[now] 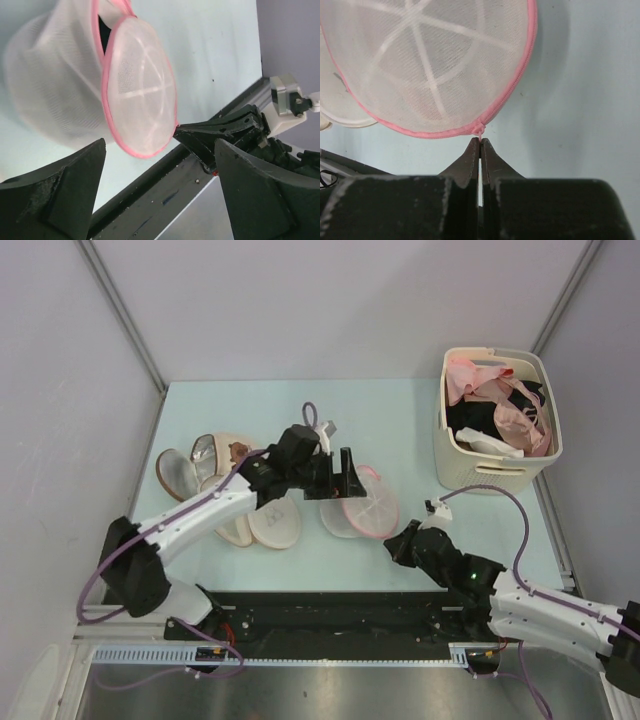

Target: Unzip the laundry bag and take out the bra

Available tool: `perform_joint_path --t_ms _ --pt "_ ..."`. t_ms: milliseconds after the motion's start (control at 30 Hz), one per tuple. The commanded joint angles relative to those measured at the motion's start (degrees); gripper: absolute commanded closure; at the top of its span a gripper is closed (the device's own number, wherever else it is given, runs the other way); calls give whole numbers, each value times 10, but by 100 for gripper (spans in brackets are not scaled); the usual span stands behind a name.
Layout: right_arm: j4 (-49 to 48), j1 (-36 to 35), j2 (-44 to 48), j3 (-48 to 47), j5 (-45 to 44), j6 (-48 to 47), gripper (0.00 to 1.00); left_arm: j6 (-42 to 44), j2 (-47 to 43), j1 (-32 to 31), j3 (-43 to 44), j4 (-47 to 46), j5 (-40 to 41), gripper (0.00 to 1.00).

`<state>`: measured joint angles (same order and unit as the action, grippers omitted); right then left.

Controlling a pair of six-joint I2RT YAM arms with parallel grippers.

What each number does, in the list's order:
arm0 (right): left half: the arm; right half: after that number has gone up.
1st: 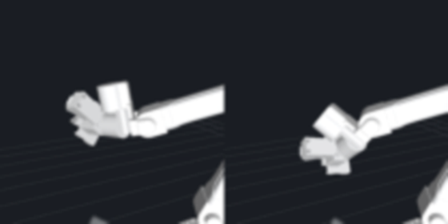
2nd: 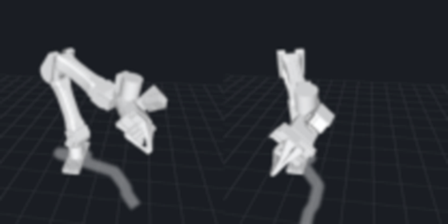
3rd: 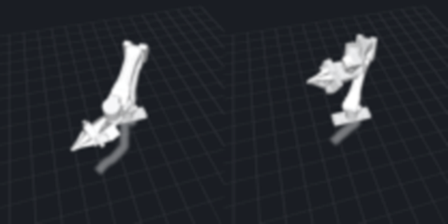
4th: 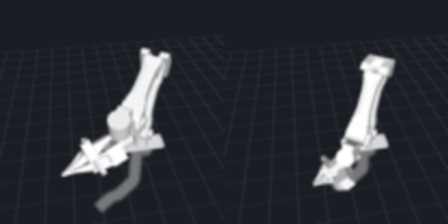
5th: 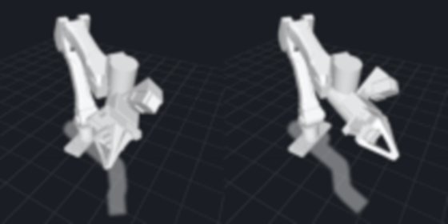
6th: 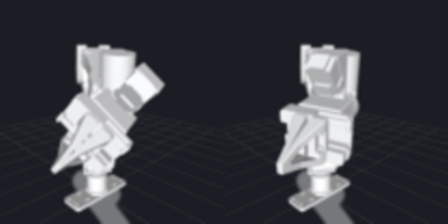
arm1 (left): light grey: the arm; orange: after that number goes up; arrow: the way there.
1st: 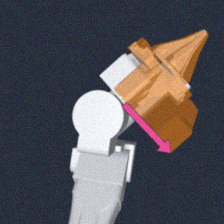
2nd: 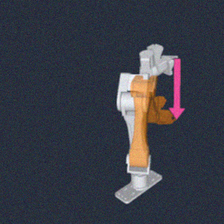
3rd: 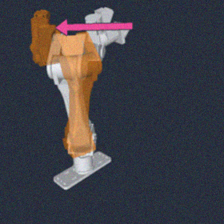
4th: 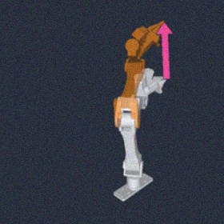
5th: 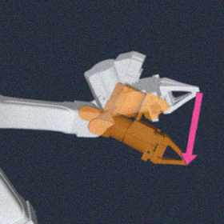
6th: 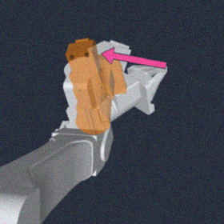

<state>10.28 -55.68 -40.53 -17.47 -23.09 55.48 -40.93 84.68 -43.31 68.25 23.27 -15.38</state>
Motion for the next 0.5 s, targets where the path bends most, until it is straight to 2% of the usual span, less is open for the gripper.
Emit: perform_joint_path --t_ms 0,67,200,333,467 --pt "-3 -7 -16 -22 -33 19 100 -24 -122 2 -26 59 79 6" --pt "-18 -6 -28 -25 -30 16 100 -70 -184 0 -65 23 86 7" --pt "-54 -8 -67 -40 -22 8 100 -126 -227 -16 -179 -42 79 7" --pt "-76 -7 -96 -51 -9 5 100 -145 -197 -36 -204 -95 43 1" --pt "-83 -8 -97 -56 -7 5 100 -141 -132 -78 -176 -121 31 0"
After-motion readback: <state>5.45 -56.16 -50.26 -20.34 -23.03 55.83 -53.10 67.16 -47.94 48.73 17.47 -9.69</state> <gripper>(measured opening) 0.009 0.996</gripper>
